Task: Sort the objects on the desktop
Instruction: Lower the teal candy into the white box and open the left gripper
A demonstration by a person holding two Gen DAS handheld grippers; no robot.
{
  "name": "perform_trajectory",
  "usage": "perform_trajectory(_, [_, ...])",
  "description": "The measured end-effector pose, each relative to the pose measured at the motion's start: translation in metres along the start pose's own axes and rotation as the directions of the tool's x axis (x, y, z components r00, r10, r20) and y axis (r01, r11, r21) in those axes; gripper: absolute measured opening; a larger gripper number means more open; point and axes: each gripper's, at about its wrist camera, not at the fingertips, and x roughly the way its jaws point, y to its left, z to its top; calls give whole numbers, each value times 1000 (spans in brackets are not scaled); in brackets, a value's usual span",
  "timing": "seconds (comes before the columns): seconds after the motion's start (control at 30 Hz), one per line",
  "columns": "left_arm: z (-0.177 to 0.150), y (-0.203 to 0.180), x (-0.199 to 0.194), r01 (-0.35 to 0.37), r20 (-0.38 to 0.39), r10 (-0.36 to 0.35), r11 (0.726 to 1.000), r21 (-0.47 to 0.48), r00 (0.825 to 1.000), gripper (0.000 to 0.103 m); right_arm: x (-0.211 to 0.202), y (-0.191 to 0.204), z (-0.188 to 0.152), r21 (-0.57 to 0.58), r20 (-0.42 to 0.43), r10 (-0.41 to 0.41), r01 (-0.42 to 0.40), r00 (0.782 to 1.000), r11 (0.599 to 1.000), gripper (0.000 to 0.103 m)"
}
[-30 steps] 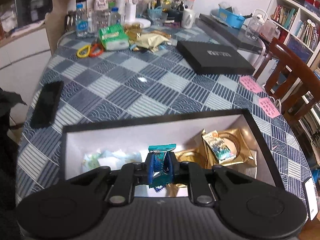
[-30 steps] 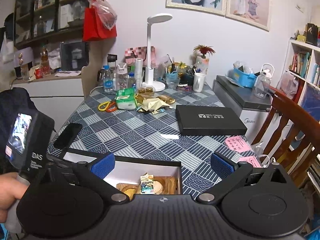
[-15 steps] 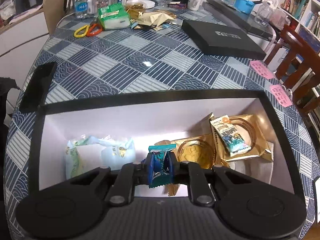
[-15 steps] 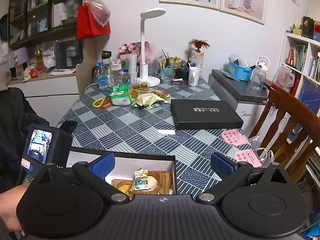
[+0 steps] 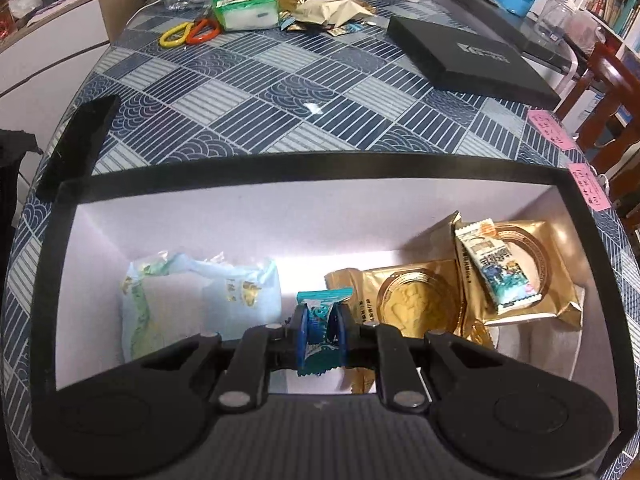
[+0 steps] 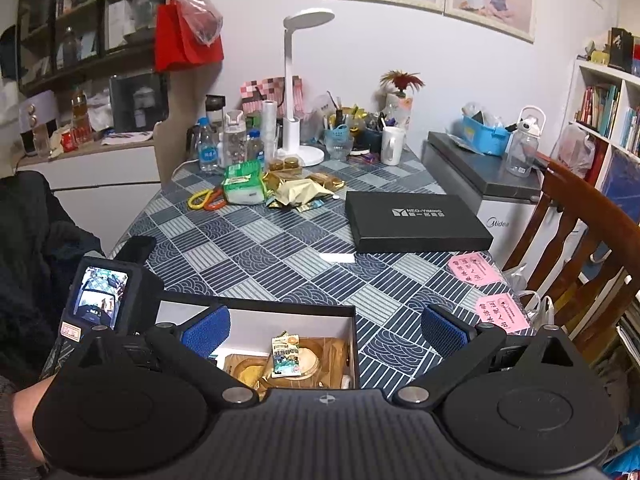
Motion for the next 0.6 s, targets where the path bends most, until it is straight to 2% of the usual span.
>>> perform_trajectory(0.5, [0,0,6,3,-9,-3,1000,-14,1000,19,4,0,0,2,-13,2,-2,1000,1000,103])
perform_trajectory(0.6, [0,0,5,5,-7,-5,1000,-18,1000,25,4,0,0,2,-15,3,-3,1000,1000,103])
